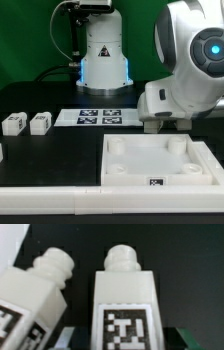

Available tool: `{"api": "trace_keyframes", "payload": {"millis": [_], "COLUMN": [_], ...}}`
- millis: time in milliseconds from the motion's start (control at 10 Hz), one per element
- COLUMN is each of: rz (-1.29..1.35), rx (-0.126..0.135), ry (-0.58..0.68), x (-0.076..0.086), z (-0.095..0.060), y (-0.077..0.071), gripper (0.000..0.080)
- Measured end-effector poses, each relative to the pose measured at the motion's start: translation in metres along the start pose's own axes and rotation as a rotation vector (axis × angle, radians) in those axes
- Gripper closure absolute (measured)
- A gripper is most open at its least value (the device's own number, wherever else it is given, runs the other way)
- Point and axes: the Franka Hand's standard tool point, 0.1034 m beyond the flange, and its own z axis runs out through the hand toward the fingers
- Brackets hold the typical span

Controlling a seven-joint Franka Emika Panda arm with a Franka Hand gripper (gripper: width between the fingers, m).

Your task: Assemble one leg

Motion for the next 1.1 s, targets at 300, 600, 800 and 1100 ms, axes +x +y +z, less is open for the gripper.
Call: {"api": "trace_keyframes", "payload": {"millis": [300,600,800,1100], "rz": [0.004,0.002,0.001,-0.034], "rx": [0.006,0.013,0.015,0.015], "ry": [0.005,0.106,0.341,0.611], "x": [-0.035,-0.029,-0.027,-0.022], "z": [-0.047,-0.056,-0.062,-0.078], "y": [0.005,0.003,0.003,0.012], "gripper": [0.0509,0.0509,0.0509,0.0508]}}
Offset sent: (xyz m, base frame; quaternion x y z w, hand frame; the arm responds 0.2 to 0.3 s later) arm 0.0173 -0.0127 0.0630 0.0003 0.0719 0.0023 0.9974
